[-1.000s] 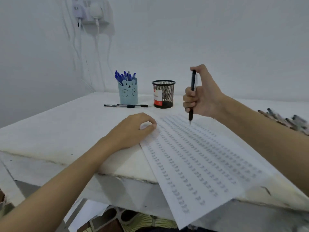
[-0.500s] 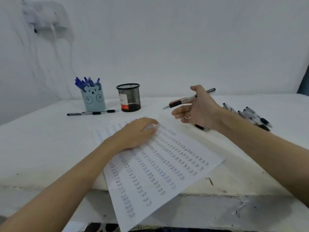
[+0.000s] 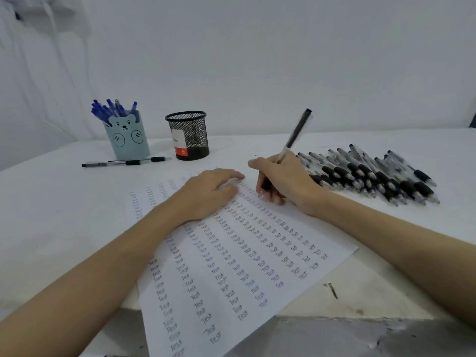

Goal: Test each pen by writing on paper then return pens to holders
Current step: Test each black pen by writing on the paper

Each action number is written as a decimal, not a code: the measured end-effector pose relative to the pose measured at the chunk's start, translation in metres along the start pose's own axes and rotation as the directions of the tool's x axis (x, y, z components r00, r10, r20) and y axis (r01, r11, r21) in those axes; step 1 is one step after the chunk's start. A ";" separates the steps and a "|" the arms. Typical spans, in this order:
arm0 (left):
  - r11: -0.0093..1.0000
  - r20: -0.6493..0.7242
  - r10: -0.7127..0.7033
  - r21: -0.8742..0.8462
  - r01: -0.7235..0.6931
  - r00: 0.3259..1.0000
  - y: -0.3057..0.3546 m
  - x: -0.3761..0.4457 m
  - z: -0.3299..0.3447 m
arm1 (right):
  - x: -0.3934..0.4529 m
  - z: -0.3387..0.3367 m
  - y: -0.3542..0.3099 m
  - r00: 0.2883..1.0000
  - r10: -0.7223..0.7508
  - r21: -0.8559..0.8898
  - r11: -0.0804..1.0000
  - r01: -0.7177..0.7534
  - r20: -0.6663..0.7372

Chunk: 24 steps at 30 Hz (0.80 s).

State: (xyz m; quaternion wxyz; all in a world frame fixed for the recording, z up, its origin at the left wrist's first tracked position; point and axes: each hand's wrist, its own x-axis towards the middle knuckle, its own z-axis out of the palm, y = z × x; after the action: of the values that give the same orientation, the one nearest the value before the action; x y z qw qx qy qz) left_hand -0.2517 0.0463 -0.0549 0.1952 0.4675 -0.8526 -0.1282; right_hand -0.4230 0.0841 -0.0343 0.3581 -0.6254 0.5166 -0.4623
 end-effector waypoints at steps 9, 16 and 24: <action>1.000 0.001 0.002 -0.005 -0.002 1.000 -0.006 0.002 0.002 | 0.002 0.000 0.009 0.981 -0.101 -0.198 0.978 0.066 -0.168; 1.000 0.003 0.004 0.005 -0.004 1.000 -0.006 0.003 0.002 | 0.000 0.002 0.008 0.982 -0.097 -0.205 0.977 0.063 -0.159; 1.000 0.003 0.001 0.006 -0.001 1.000 -0.006 0.002 0.002 | -0.001 0.002 0.006 0.986 -0.080 -0.210 0.976 0.048 -0.147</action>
State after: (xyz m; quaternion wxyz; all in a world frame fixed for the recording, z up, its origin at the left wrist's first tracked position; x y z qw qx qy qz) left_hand -0.2495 0.0416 -0.0589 0.1928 0.4673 -0.8535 -0.1263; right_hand -0.4229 0.0836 -0.0405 0.2351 -0.6375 0.5677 -0.4647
